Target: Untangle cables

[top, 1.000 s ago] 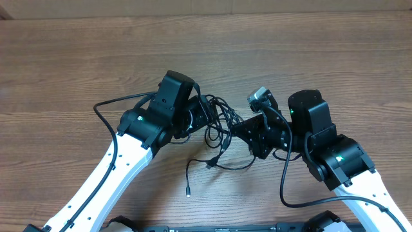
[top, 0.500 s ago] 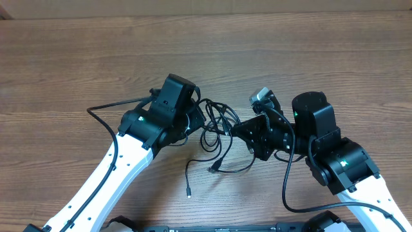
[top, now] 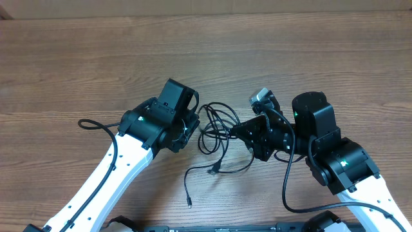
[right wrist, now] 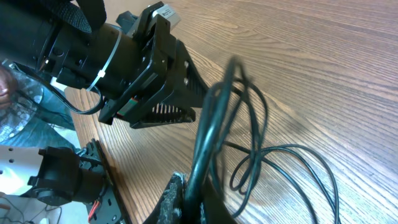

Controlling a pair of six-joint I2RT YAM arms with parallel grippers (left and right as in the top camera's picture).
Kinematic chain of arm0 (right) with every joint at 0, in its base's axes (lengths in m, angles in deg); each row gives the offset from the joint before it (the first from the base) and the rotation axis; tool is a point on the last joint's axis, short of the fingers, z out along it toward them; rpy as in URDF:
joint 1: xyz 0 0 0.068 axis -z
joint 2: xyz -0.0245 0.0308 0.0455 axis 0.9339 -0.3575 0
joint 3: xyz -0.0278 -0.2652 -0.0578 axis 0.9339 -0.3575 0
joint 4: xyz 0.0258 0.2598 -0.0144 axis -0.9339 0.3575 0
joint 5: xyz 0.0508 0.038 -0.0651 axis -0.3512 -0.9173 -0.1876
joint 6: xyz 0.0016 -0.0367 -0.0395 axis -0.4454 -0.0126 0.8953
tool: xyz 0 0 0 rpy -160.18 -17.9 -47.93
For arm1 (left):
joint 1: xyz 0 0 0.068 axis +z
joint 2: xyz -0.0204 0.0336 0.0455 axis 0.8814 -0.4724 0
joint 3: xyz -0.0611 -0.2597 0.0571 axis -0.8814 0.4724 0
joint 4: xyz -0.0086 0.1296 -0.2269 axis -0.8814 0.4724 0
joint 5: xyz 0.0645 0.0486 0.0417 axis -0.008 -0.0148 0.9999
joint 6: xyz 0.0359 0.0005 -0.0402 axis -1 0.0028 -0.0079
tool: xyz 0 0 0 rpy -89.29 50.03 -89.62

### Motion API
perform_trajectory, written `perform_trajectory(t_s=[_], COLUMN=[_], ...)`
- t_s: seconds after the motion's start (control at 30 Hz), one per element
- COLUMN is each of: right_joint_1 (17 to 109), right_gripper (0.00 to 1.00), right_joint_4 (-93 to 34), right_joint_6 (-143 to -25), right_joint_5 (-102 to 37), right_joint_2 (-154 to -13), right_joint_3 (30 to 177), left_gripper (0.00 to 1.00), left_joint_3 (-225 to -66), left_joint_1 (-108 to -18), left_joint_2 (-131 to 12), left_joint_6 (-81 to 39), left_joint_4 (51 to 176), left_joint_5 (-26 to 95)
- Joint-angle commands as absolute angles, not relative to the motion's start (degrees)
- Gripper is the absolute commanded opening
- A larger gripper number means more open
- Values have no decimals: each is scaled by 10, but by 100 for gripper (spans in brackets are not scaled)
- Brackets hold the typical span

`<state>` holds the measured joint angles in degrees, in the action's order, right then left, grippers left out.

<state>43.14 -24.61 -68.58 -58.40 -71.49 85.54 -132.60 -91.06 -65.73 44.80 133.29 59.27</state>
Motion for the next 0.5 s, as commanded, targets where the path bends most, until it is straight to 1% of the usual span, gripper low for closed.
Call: perform_trajectory(t_s=[0.0, 0.07, 0.1, 0.17, 0.27, 0.47], right_joint_1=[433, 433, 433, 433, 433, 433], right_gripper=[4, 4, 4, 4, 4, 4], right_joint_4=[-254, -254, -254, -254, -253, -255], right_joint_6=[-689, -689, -689, -689, -689, -689], right_joint_5=[-591, -591, -591, -591, -591, -591], right_joint_2=[-701, -701, -701, -701, -701, -701], right_joint_3=[856, 856, 856, 856, 856, 856], left_gripper=[51, 66, 76, 88, 94, 92], left_joint_3=[-1335, -1335, -1335, -1335, -1335, -1335], left_joint_1=[-910, -910, -910, -910, -910, -910], left_joint_2=[-651, -651, -651, -651, -651, -651], left_joint_6=[475, 474, 474, 452, 406, 236], left_joint_4=[1334, 1335, 1335, 1334, 1329, 1289], left_joint_5=[610, 611, 611, 611, 611, 605])
